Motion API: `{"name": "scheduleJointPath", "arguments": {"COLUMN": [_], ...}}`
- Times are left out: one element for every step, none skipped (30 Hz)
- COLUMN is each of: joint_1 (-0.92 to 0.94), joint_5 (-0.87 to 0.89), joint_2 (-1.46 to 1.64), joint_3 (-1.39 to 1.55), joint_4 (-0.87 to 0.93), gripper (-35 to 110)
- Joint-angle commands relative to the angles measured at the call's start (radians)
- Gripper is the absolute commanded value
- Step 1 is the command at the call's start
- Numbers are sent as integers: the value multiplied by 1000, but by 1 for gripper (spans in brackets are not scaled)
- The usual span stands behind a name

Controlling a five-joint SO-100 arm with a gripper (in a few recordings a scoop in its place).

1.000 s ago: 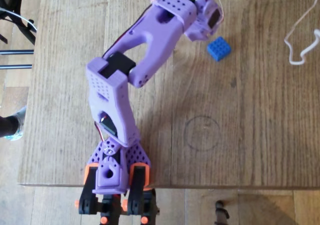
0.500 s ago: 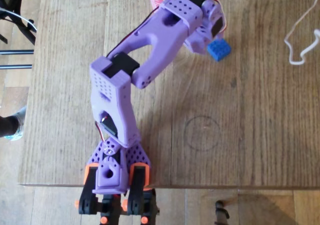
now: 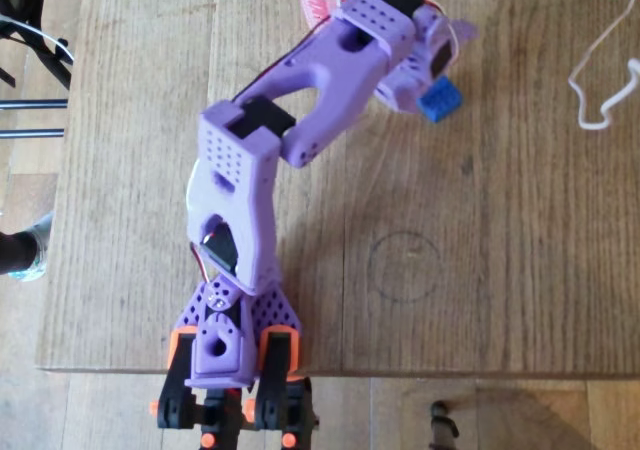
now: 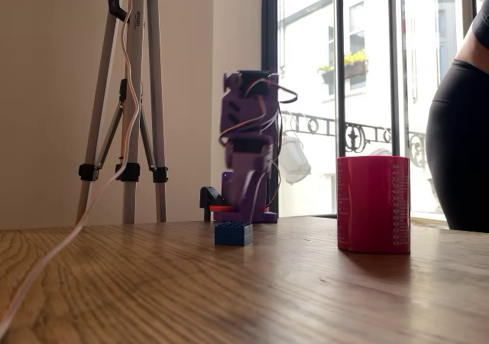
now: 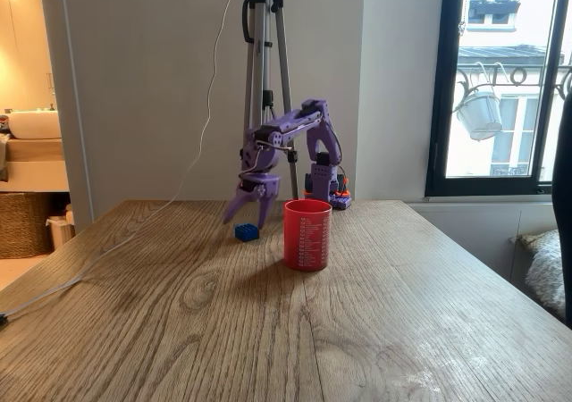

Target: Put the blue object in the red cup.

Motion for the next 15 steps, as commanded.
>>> {"name": "scheduleJointPath", "arguments": {"joint_1": [25,29,32,34,34,34,35,35,37,37,35,35,35,37,40], "joint_5": [9,11,9,9,6,3,-2,-9,-12,-32,-64,-74,-77,-81,-89], "joint_2": [9,5,2,0,-3,-6,-9,-11,-12,-14,-15,-15,-15,-15,-15], "joint_3": [-67,-69,-69,-72,-77,-78,-80,-81,-83,-83,-84,-83,-81,-81,-80], "joint_4": [-5,-5,-3,0,6,8,8,8,8,6,-3,-8,-5,-5,-14], "gripper": [46,46,45,45,44,43,41,36,30,24,8,1,1,1,1]}}
